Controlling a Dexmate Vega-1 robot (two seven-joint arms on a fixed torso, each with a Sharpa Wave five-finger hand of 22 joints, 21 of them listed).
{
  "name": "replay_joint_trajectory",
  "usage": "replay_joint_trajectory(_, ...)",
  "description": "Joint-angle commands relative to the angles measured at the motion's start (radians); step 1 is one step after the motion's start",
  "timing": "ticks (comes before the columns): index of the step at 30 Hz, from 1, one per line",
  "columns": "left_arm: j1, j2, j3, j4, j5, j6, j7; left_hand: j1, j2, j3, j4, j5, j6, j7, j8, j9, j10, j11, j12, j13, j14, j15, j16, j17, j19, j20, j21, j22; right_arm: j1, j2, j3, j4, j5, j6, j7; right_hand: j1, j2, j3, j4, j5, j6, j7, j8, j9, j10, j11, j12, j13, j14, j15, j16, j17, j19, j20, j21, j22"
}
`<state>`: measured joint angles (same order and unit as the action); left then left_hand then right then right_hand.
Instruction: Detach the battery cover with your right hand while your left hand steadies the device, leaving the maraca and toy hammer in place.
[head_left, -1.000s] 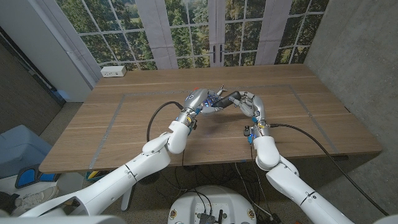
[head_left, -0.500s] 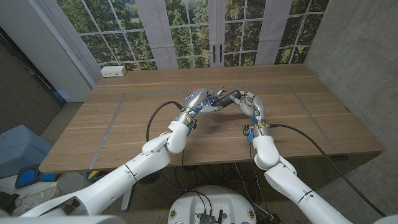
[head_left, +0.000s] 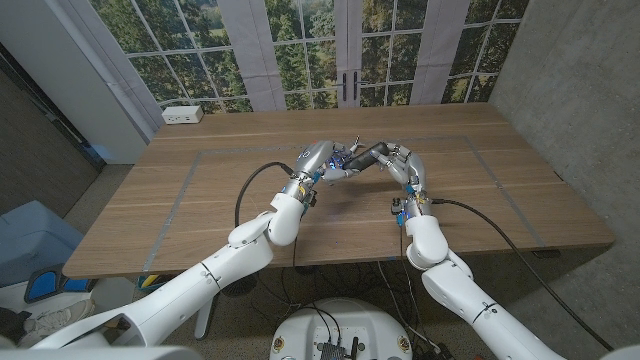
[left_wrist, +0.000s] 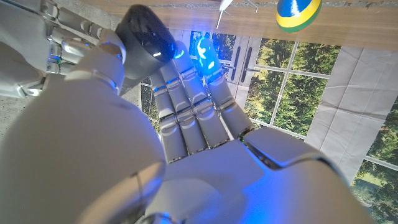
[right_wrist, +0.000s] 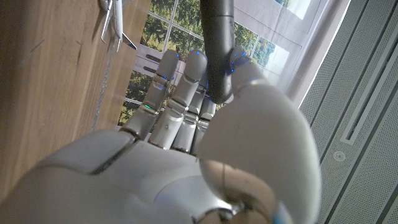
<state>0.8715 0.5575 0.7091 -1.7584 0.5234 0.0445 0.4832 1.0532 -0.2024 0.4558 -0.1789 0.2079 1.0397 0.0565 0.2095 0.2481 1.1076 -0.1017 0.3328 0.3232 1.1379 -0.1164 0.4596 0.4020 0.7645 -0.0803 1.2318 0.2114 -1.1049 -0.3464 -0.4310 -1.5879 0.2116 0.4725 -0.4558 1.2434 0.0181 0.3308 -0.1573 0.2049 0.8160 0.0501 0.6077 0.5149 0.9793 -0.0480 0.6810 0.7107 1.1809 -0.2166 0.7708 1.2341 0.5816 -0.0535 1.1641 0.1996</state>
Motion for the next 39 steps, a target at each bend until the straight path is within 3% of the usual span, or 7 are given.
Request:
replay_joint_trajectory(1, -0.009, -0.001, -0.004, 0.019, -0.013, -0.016, 0.002, 0.256, 0.255, 0.010, 0.001, 0.005, 0.005, 0.000, 0.007, 0.004, 0.034, -0.035, 0.005, 0.006, 0.099, -0.122, 0.003, 0.004, -0.007, -0.115, 0.008, 0.000, 0.025, 0.029, 0.005, 0.052, 0.054, 0.046, 0.035, -0.184, 0.165, 0.164, 0.151, -0.002, -0.004, 0.016, 0.002, 0.043, 0.145, -0.137, 0.270, 0.531, 0.026, 0.002, 0.055, 0.008, 0.001, -0.081, 0.034, -0.001)
replay_joint_trajectory(12, -0.007, 0.001, -0.008, 0.025, -0.018, -0.031, 0.010, 0.256, 0.254, 0.010, 0.002, 0.005, 0.005, 0.000, 0.006, 0.005, 0.036, -0.036, 0.003, 0.006, 0.100, -0.122, 0.002, 0.005, -0.010, -0.115, 0.015, -0.003, 0.044, 0.075, 0.015, 0.128, 0.170, 0.146, 0.115, -0.257, 0.157, 0.181, 0.181, 0.000, 0.013, 0.042, 0.013, 0.117, 0.159, -0.127, 0.416, 0.535, 0.012, 0.006, 0.175, 0.011, 0.004, -0.088, 0.092, -0.004)
replay_joint_trajectory(22, -0.005, 0.003, -0.010, 0.025, -0.018, -0.035, 0.012, 0.255, 0.254, 0.012, 0.002, 0.004, 0.004, 0.000, 0.004, 0.006, 0.036, -0.036, 0.000, 0.007, 0.099, -0.122, -0.001, 0.006, -0.015, -0.114, 0.022, -0.007, 0.045, 0.079, 0.019, 0.140, 0.192, 0.167, 0.149, -0.359, 0.143, 0.205, 0.229, 0.014, 0.068, 0.049, 0.084, 0.249, 0.171, -0.124, 0.622, 0.535, -0.028, 0.006, 0.330, 0.013, 0.005, -0.081, 0.129, -0.014)
replay_joint_trajectory(25, -0.004, 0.003, -0.011, 0.023, -0.016, -0.031, 0.010, 0.254, 0.254, 0.012, 0.002, 0.004, 0.004, -0.001, 0.004, 0.006, 0.035, -0.037, -0.001, 0.007, 0.099, -0.122, -0.002, 0.006, -0.017, -0.115, 0.024, -0.008, 0.048, 0.084, 0.019, 0.156, 0.187, 0.192, 0.158, -0.364, 0.150, 0.217, 0.230, 0.014, 0.087, 0.059, 0.074, 0.224, 0.169, -0.122, 0.654, 0.534, -0.031, 0.005, 0.357, 0.012, 0.011, -0.071, 0.136, -0.013)
replay_joint_trajectory(30, -0.003, 0.004, -0.012, 0.019, -0.017, -0.027, 0.006, 0.254, 0.254, 0.013, 0.002, 0.004, 0.003, -0.001, 0.003, 0.006, 0.036, -0.036, -0.002, 0.008, 0.099, -0.122, -0.003, 0.007, -0.019, -0.114, 0.027, -0.009, 0.045, 0.091, 0.025, 0.157, 0.123, 0.192, 0.110, -0.359, 0.137, 0.257, 0.184, -0.012, 0.075, 0.041, -0.030, 0.122, 0.098, -0.122, 0.742, 0.529, -0.096, 0.008, 0.458, 0.012, -0.009, -0.049, 0.168, -0.008)
replay_joint_trajectory(31, -0.003, 0.005, -0.011, 0.018, -0.016, -0.026, 0.005, 0.254, 0.254, 0.013, 0.002, 0.004, 0.003, -0.001, 0.003, 0.007, 0.036, -0.035, -0.002, 0.008, 0.098, -0.122, -0.004, 0.006, -0.019, -0.114, 0.028, -0.010, 0.044, 0.094, 0.027, 0.158, 0.109, 0.192, 0.097, -0.358, 0.135, 0.260, 0.177, -0.014, 0.077, 0.037, -0.039, 0.112, 0.089, -0.123, 0.748, 0.528, -0.103, 0.007, 0.466, 0.012, -0.015, -0.046, 0.170, -0.007)
replay_joint_trajectory(39, 0.001, 0.005, -0.012, 0.011, -0.011, -0.022, 0.010, 0.254, 0.254, 0.014, 0.002, 0.004, 0.003, -0.003, 0.003, 0.007, 0.036, -0.040, -0.003, 0.010, 0.099, -0.122, -0.005, 0.008, -0.024, -0.114, 0.033, -0.012, 0.048, 0.107, 0.030, 0.173, 0.122, 0.215, 0.104, -0.370, 0.133, 0.259, 0.170, -0.019, 0.093, 0.016, -0.058, 0.088, 0.055, -0.126, 0.771, 0.526, -0.139, 0.007, 0.483, 0.008, -0.034, -0.054, 0.177, -0.009)
